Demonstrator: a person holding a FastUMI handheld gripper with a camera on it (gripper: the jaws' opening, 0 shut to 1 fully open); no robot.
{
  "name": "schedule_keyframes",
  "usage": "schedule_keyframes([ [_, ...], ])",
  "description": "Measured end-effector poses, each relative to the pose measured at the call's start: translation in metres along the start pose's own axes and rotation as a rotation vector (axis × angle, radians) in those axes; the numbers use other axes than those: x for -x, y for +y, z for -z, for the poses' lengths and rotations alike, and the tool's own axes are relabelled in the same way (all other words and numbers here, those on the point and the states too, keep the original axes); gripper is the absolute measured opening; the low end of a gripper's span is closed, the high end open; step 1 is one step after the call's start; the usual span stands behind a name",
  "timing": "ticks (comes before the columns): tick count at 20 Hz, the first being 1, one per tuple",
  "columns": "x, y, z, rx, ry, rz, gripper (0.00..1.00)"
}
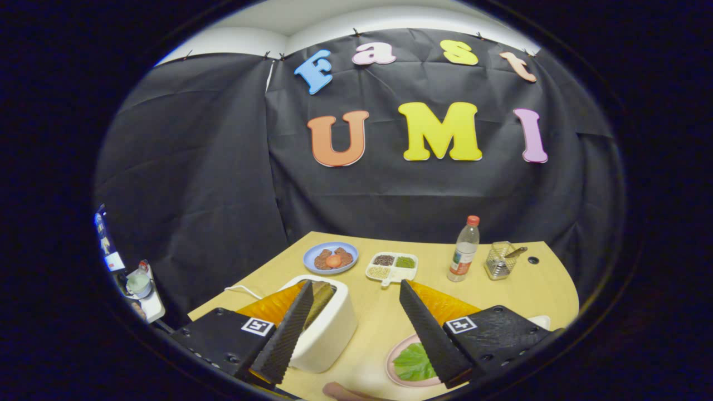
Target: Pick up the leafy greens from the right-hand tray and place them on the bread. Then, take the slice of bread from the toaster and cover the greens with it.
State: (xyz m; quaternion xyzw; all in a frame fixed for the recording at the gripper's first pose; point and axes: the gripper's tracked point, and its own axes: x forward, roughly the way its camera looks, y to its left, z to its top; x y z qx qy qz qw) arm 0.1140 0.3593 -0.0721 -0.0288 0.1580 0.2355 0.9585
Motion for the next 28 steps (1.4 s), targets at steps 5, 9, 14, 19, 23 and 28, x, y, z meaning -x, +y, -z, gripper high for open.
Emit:
schedule_keyframes([
  [5,-0.042,0.037,0.016,0.02,0.085,0.014,0.96],
  [9,-0.065,0.035,0.041,-0.013,0.183,0.163,0.96],
  [14,-0.085,0.042,0.062,-0.017,0.271,0.227,0.75],
  [19,-0.084,0.045,0.07,-0.069,0.318,0.237,0.31],
  [23,-0.074,0.061,0.054,-0.013,0.27,0.202,0.14],
  [28,-0.044,0.076,0.01,0.013,0.137,0.186,0.14],
])
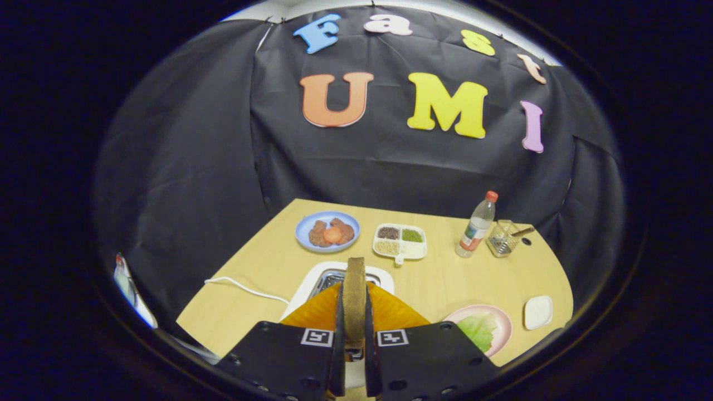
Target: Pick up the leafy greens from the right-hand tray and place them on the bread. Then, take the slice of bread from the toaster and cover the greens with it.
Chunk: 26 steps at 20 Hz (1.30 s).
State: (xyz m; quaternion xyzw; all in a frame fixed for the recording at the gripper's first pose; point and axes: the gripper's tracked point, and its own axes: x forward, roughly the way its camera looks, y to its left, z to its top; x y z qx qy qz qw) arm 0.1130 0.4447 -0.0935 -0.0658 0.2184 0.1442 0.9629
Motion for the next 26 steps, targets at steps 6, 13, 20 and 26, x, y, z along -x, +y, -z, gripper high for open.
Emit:
schedule_keyframes([
  [6,0.06,-0.013,-0.04,-0.063,-0.093,-0.051,0.14],
  [13,0.082,-0.084,-0.03,-0.1,-0.132,0.013,0.14],
  [20,0.033,-0.151,0.046,-0.171,-0.014,0.081,0.14],
  [26,-0.008,-0.196,0.104,-0.255,0.062,0.141,0.14],
])
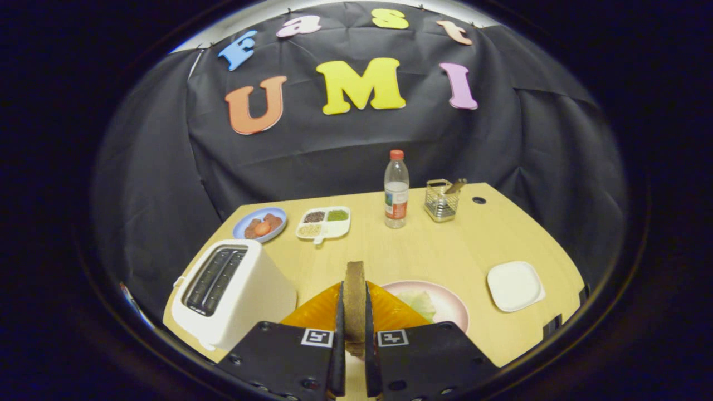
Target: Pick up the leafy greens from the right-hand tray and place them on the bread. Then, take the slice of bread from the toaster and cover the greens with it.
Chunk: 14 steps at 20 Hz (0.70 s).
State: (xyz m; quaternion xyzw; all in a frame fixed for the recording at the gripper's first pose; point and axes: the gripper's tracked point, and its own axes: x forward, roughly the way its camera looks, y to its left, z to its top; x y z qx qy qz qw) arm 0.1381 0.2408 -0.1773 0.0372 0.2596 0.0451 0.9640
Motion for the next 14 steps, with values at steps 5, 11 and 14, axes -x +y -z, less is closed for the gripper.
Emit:
schedule_keyframes([
  [5,-0.017,-0.019,0.023,-0.062,0.039,-0.041,0.14],
  [11,-0.022,-0.058,0.031,-0.035,-0.005,-0.022,0.17],
  [14,-0.026,-0.075,0.041,0.017,-0.021,0.02,0.23],
])
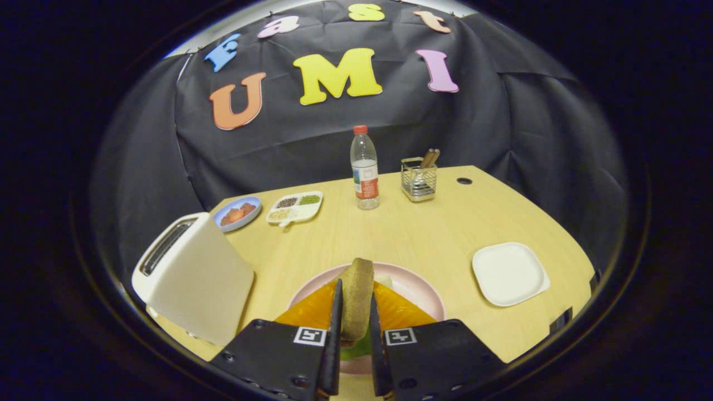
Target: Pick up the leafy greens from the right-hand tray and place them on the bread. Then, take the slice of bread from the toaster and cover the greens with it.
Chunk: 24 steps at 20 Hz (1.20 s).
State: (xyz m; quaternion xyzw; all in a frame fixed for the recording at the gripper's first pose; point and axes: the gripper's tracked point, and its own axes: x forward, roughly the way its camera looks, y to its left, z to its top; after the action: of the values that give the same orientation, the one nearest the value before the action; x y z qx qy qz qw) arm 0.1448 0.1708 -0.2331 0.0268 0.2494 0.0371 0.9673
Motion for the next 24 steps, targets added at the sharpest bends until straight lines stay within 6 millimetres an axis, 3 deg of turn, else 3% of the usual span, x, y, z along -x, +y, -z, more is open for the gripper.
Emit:
schedule_keyframes([
  [2,-0.001,-0.007,0.003,0.01,-0.005,0.009,0.24],
  [3,-0.003,-0.011,0.004,0.012,-0.013,0.011,0.31],
  [8,-0.013,-0.025,0.017,0.006,0.004,0.032,0.38],
  [16,-0.024,-0.04,0.03,0.019,0.019,0.073,0.62],
  [20,-0.018,-0.036,0.029,0.064,0.004,0.092,0.7],
  [24,0.008,-0.03,0.016,0.085,-0.06,0.117,0.85],
])
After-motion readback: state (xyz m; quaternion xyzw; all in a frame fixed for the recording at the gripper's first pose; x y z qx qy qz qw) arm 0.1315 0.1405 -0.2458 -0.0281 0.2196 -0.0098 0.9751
